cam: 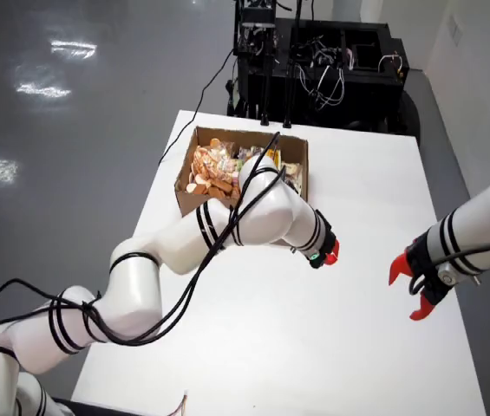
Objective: Grasp a snack and put it in the bin.
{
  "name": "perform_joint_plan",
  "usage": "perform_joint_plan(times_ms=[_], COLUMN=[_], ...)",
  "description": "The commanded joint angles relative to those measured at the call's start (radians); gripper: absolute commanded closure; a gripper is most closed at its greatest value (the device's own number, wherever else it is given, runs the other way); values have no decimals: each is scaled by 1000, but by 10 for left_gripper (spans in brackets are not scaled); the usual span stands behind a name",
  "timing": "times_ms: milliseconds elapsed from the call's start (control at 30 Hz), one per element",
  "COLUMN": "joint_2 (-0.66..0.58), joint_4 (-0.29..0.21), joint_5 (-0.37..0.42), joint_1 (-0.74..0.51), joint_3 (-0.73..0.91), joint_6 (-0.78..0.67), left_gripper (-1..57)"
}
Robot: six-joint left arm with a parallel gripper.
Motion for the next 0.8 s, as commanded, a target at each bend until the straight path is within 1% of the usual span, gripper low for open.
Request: perform_joint_plan(times_ms=[33,800], joint_2=[23,40], joint_4=[0,0], joint_5=[2,2], joint_1=[2,-2], joint_3=[-41,-72], joint_6=[9,17], left_gripper=[564,564])
